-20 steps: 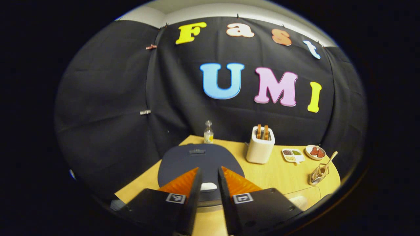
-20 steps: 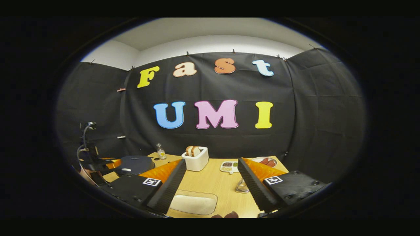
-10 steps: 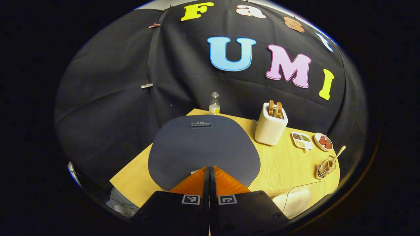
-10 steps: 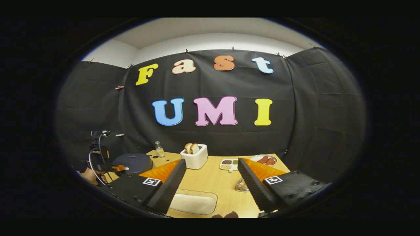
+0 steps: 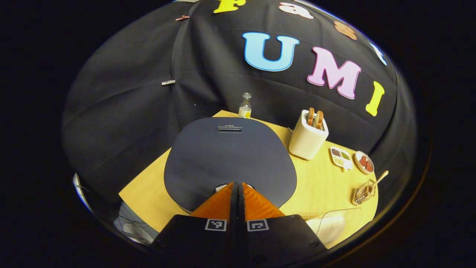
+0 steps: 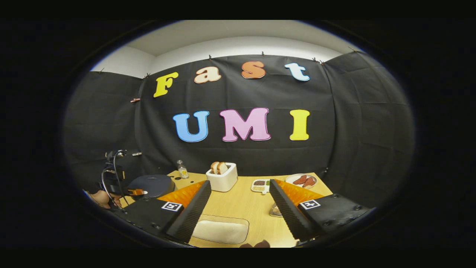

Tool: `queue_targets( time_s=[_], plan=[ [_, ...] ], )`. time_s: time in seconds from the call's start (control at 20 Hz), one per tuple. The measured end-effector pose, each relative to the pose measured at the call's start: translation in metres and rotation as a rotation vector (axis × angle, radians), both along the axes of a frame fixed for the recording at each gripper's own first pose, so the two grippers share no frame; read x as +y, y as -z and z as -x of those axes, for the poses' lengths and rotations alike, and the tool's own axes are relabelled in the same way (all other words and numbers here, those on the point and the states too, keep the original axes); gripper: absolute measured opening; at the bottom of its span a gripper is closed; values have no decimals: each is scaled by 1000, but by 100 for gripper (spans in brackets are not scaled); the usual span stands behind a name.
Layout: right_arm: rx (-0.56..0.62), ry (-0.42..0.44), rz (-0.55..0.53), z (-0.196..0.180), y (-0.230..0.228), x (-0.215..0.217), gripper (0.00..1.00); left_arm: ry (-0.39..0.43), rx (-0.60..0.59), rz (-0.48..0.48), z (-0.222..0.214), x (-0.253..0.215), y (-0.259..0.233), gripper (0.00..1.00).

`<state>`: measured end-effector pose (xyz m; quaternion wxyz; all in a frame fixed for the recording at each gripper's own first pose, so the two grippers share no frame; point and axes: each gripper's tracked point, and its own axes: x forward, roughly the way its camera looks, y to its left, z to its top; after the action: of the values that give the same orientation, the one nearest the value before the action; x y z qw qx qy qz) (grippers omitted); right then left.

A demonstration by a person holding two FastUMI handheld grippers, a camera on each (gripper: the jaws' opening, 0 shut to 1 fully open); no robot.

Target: Close the left gripper, press the button to open the rice cooker; take a wooden spoon from the chopstick holder with the right hand, scoop a spoonful of rice and pour it into the rice cooker, then put the wooden spoon back into the chopstick holder.

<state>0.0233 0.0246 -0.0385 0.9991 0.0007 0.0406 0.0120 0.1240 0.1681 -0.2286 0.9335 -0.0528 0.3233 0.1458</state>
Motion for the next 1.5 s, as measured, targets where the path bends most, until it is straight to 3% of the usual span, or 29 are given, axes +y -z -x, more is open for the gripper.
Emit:
queue_targets(
  time_s=[0.05, 0.2, 0.25, 0.4, 0.55, 0.75, 1.05, 1.15, 1.2, 1.4, 1.5],
  plan=[
    [-4, -1, -2, 1, -2, 0, 98, 11, 19, -10, -1, 0, 1, 6],
    [-28, 6, -14, 5, -11, -6, 98, -40, 4, 102, -6, 5, -16, 5],
    [-33, 14, -14, 7, -13, -10, 98, -56, -17, 58, -6, 18, -25, 5],
    [-26, 33, -34, 12, -9, -21, 98, 1, -86, -44, -10, 14, -63, 5],
    [-24, 42, -40, 14, -9, -26, 98, 22, -218, -115, -16, 12, -119, 5],
    [-29, 51, -32, 10, -8, -34, 98, 41, -363, -113, -11, 1, -161, 5],
    [-28, 108, -33, 2, -2, -62, 98, 128, -568, -97, 39, -51, -194, 3],
    [-18, 125, -37, -2, 2, -73, 98, 228, -620, -93, 53, -88, -205, 19],
    [-10, 134, -39, -4, 5, -79, 98, 265, -621, -113, 59, -104, -207, 36],
    [11, 168, -57, -12, 18, -104, 98, 368, -638, -131, 78, -151, -211, 65],
    [25, 187, -66, -19, 27, -119, 98, 360, -632, -90, 82, -162, -205, 70]
  ],
)
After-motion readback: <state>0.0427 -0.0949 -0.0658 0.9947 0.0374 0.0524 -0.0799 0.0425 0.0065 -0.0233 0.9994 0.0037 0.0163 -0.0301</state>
